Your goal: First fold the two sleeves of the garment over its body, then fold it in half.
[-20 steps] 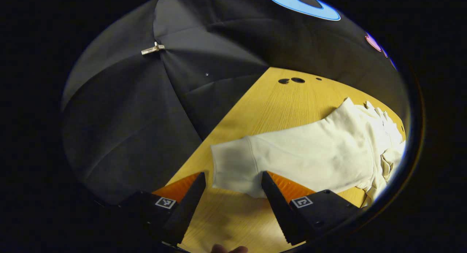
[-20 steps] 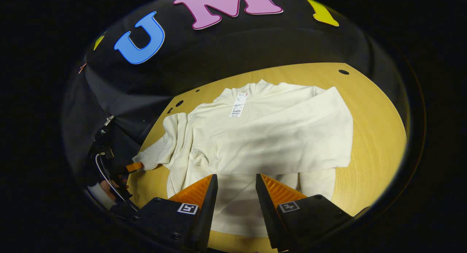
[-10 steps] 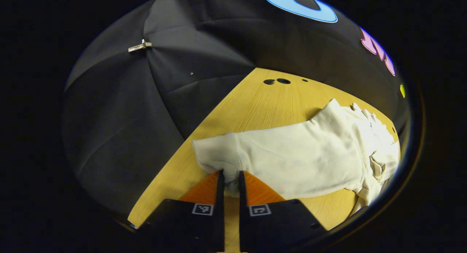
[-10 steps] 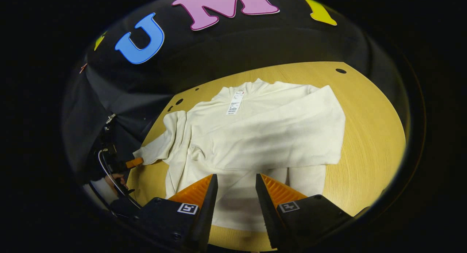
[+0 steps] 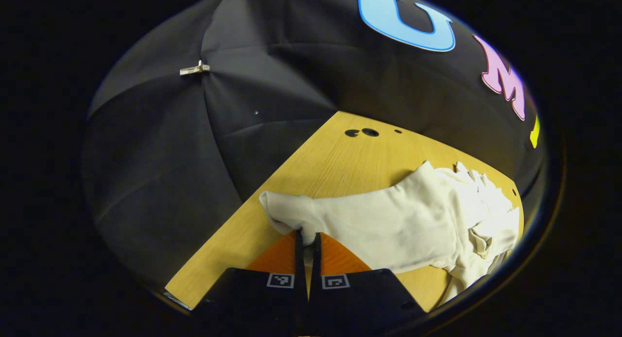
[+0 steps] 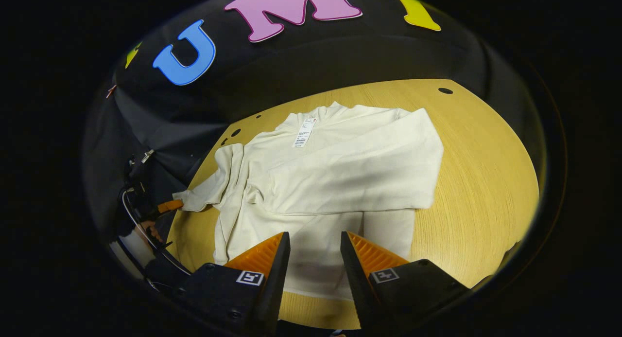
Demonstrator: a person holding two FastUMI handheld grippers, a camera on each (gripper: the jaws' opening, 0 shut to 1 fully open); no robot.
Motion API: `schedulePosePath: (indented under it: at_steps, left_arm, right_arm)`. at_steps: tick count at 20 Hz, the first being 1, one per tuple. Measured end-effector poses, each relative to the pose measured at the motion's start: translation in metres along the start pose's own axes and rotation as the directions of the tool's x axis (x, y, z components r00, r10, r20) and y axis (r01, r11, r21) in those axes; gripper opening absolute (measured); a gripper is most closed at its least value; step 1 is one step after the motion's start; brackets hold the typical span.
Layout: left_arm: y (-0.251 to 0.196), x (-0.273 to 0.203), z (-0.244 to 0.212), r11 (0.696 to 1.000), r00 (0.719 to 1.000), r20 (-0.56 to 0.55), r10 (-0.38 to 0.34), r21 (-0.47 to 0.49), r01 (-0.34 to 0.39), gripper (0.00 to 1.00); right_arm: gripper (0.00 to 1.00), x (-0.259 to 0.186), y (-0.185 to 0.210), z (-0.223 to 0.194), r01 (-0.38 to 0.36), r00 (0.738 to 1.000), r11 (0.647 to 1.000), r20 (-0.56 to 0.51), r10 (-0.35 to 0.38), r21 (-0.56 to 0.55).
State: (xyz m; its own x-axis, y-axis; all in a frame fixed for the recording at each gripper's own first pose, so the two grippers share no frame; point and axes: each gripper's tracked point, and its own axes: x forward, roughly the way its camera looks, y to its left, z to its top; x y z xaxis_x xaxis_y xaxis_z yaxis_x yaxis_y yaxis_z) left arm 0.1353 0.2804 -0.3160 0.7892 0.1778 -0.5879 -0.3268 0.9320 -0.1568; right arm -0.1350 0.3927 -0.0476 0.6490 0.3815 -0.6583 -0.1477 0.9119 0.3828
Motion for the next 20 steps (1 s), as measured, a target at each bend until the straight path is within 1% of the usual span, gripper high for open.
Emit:
schedulePosePath:
  at_steps: [1,7,9,11,15,18,20]
  left_arm:
    - [-0.008,-0.006,0.005,1.0,1.0,0.014,-0.012,0.012,0.012,0.06]
    - [-0.072,-0.045,0.04,0.994,0.989,0.106,-0.103,0.043,0.099,0.06]
    - [-0.104,-0.061,0.053,0.988,0.98,0.135,-0.146,0.063,0.139,0.06]
    - [-0.14,-0.076,0.064,0.978,0.968,0.158,-0.195,0.107,0.18,0.06]
    - [-0.221,-0.104,0.064,0.944,0.939,0.156,-0.308,0.17,0.282,0.06]
    - [-0.281,-0.122,0.059,0.911,0.911,0.139,-0.389,0.206,0.358,0.06]
    - [-0.318,-0.125,0.048,0.886,0.893,0.115,-0.436,0.23,0.403,0.06]
  right_arm:
    - [0.65,-0.001,-0.002,0.001,-0.002,1.0,1.0,0.001,0.002,0.0]
    - [0.65,-0.011,-0.021,0.004,-0.009,1.0,1.0,0.013,0.009,0.007]
    - [0.65,-0.015,-0.028,0.002,-0.009,1.0,1.0,0.014,0.009,0.012]
    - [0.65,-0.02,-0.037,0.002,-0.01,1.0,1.0,0.015,0.01,0.021]
    - [0.65,-0.028,-0.058,0.002,-0.003,1.0,0.999,0.021,0.002,0.048]
    - [0.65,-0.032,-0.074,0.003,0.005,1.0,0.997,0.024,-0.007,0.072]
    - [0.65,-0.035,-0.083,0.003,0.01,1.0,0.996,0.027,-0.013,0.085]
